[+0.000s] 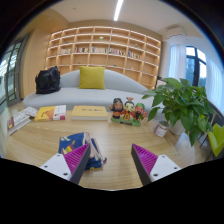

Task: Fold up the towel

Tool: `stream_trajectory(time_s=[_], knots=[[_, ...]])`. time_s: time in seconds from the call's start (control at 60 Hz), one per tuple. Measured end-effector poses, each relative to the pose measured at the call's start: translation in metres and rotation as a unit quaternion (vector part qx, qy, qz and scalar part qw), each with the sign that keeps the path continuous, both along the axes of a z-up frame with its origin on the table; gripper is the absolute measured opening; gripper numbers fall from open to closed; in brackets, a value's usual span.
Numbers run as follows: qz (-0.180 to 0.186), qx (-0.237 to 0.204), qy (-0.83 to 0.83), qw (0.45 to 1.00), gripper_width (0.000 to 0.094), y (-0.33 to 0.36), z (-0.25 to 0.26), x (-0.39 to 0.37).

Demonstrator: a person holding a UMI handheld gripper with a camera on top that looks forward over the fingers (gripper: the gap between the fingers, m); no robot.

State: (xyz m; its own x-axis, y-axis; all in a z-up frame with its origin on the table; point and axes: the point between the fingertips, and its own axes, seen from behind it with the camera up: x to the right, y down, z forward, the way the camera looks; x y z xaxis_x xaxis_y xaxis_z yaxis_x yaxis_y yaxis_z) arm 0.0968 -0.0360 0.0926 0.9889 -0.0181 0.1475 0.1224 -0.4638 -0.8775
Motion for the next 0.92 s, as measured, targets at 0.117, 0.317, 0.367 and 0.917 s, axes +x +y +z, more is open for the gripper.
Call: stream_trajectory(time_s=[0.117, 0.317, 0.367, 0.917], knots=[[0.013, -0.003, 0.002, 1.000, 0.0853, -0.041, 0.022, -0.019], [0.031, -0.019, 0.020, 0.999, 0.0852, -0.119, 0.047, -0.063], [0.032, -0.016, 0.025, 0.999, 0.0852, -0.136, 0.052, -0.071], [0.035, 0.018, 0.012, 0.999, 0.0852, -0.208, 0.085, -0.101]])
